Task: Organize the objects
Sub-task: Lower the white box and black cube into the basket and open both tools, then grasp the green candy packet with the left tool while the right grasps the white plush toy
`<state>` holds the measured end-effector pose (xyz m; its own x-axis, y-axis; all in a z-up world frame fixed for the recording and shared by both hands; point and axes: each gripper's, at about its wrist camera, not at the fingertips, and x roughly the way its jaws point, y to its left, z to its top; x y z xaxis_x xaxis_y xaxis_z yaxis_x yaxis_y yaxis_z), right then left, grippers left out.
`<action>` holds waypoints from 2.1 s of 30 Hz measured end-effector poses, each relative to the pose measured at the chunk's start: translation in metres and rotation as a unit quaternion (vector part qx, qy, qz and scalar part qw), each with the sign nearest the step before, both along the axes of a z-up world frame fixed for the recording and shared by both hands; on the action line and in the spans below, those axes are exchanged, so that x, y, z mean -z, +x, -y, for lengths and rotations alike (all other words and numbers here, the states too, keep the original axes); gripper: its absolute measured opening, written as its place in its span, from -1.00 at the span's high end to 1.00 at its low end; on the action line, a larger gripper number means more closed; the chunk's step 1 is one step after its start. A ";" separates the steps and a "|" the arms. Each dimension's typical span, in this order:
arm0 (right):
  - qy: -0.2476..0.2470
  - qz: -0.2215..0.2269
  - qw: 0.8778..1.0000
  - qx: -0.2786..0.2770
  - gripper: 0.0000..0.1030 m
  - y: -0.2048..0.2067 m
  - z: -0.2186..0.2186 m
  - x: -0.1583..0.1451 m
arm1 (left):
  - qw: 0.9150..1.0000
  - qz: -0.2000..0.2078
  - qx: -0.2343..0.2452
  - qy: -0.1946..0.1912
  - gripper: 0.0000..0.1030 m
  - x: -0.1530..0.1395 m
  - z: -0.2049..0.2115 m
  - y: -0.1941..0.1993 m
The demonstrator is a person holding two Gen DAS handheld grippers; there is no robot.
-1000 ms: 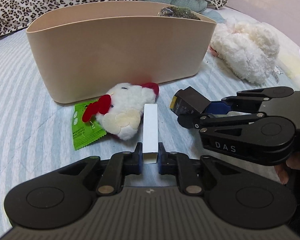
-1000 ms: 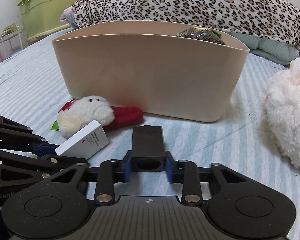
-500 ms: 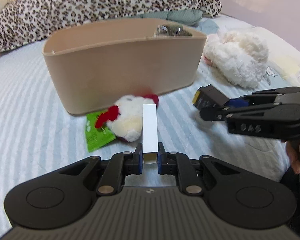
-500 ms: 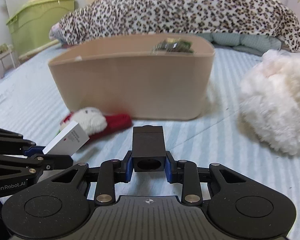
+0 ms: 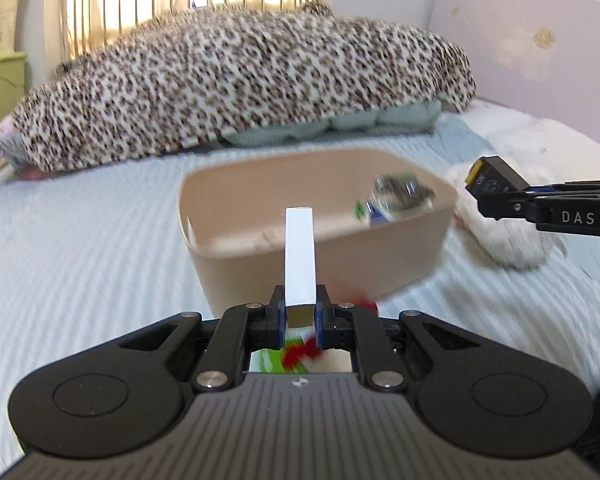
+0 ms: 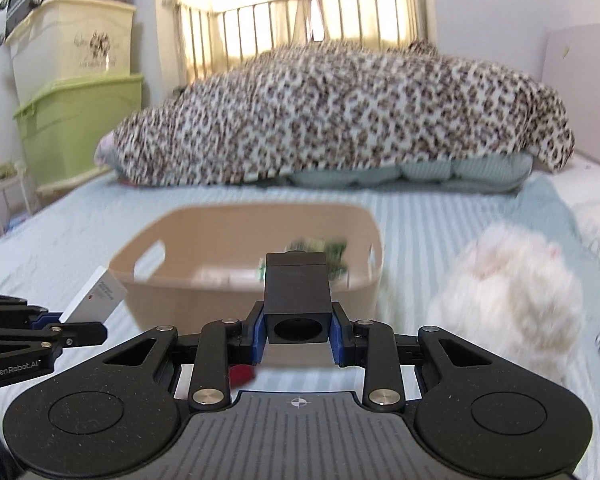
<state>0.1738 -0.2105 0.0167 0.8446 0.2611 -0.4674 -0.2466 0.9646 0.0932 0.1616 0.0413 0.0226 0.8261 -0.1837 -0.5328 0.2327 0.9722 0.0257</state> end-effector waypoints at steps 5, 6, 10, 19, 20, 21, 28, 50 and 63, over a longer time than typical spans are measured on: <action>0.008 0.024 1.000 0.010 0.44 0.022 -0.002 -0.017 | 0.999 0.040 -0.017 0.009 0.71 -0.021 -0.001 0.023; 0.008 0.027 1.000 0.012 0.44 0.027 -0.003 -0.018 | 0.999 0.044 -0.019 0.008 0.71 -0.024 -0.001 0.030; -0.004 0.036 0.999 0.016 0.44 0.049 -0.013 -0.022 | 0.999 0.043 -0.019 0.016 0.71 -0.029 0.002 0.059; -0.035 -0.002 0.999 0.031 0.44 0.105 -0.037 0.002 | 0.998 -0.013 -0.023 0.060 0.71 -0.004 0.013 0.117; -0.039 -0.010 0.999 0.030 0.44 0.110 -0.039 0.006 | 0.997 -0.021 -0.026 0.064 0.71 0.001 0.013 0.122; -0.042 -0.015 0.999 0.030 0.44 0.112 -0.042 0.009 | 0.997 -0.027 -0.033 0.065 0.71 0.006 0.012 0.125; -0.062 -0.041 0.997 0.009 0.44 0.125 -0.056 0.022 | 0.995 -0.056 -0.056 0.068 0.68 0.024 0.005 0.133; -0.065 -0.013 0.998 -0.010 -0.77 0.046 -0.046 -0.005 | 0.997 -0.019 -0.054 0.050 -0.88 -0.018 -0.019 0.053; -0.042 -0.107 0.993 -0.007 -0.89 0.030 -0.050 0.048 | 0.993 -0.070 -0.063 0.069 -0.89 0.044 -0.035 0.028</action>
<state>0.2040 -0.1608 -0.0308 0.7197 0.2241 -0.6571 -0.2433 0.9679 0.0636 0.1896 0.0765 -0.0213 0.7533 -0.0019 -0.6576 0.1208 0.9834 0.1356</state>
